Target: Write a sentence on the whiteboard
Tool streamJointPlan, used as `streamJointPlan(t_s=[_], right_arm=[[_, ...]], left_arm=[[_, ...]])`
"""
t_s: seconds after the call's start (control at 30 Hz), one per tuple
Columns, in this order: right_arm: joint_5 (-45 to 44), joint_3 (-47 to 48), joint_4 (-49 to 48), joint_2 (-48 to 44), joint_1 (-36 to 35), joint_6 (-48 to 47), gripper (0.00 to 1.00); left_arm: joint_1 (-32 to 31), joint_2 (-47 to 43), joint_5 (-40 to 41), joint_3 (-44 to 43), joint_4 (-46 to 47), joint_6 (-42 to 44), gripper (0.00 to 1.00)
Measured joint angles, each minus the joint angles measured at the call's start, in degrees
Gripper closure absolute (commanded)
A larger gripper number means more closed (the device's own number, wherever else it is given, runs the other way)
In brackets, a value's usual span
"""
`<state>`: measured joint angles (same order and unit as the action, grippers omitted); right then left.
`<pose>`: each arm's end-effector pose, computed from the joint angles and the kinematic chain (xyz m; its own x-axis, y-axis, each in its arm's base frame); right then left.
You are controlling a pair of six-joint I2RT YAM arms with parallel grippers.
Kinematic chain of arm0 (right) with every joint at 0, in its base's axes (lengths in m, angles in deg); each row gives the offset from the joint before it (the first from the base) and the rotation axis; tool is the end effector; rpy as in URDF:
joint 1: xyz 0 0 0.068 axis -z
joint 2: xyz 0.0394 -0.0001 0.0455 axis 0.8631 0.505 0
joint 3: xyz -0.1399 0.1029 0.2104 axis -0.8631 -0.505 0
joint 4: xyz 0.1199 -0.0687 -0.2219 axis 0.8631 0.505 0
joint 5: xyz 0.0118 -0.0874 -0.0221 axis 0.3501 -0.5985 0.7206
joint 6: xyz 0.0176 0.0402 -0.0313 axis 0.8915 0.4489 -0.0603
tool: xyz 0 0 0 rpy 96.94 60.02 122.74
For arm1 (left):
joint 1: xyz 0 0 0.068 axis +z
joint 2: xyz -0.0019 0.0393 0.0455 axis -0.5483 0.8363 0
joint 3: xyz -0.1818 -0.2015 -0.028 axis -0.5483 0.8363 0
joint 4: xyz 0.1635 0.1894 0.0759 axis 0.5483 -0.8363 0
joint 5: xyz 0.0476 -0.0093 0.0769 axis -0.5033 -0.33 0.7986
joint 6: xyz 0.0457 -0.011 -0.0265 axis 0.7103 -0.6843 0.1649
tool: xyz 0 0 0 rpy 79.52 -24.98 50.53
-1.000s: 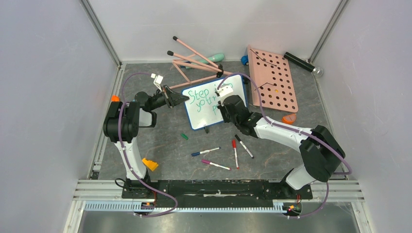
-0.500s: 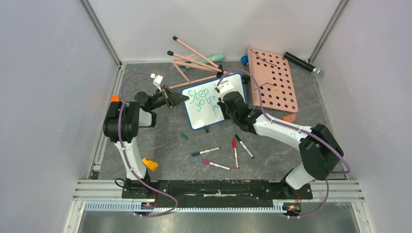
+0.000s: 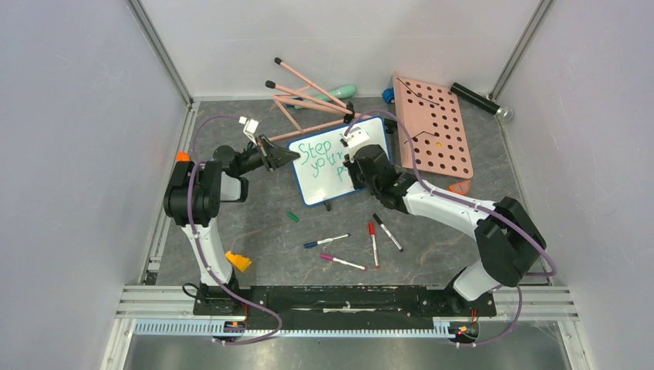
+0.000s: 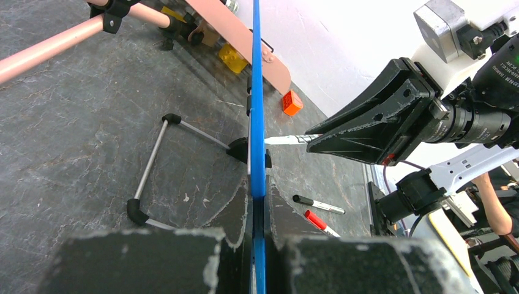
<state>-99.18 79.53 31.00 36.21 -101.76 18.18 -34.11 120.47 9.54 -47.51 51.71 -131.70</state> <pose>0.2637 0.2265 0.2415 -0.4238 -0.2872 -0.8590 -0.4653 0.8827 -0.0656 0.3574 -0.0376 0.1704 -0.5264 -0.3320 -0.7827 0.7503 0.2516 -0.6114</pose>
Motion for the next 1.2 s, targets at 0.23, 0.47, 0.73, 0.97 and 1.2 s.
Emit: streamJointPlan(t_s=[0.23, 0.47, 0.73, 0.97, 1.2], right_arm=[[0.2, -2.9, -0.3, -3.1, 0.5, -0.2, 1.00], [-0.5, -3.9, -0.4, -5.2, 2.0, -0.2, 1.00], [-0.9, -3.9, -0.3, -4.2, 3.0, -0.2, 1.00], [-0.2, -3.9, -0.4, -3.5, 3.0, -0.2, 1.00], [1.5, -3.7, -0.9, -3.5, 3.0, -0.2, 1.00]], left_arm=[[0.0, 0.0, 0.0, -0.2, 0.0, 0.0, 0.98], [0.0, 0.4, -0.1, -0.5, 0.0, -0.3, 0.98], [0.0, 0.4, -0.2, -0.7, 0.0, -0.3, 0.98], [0.0, 0.4, -0.2, -0.7, 0.0, -0.3, 0.98], [0.0, 0.4, -0.2, -0.7, 0.0, -0.3, 0.98]])
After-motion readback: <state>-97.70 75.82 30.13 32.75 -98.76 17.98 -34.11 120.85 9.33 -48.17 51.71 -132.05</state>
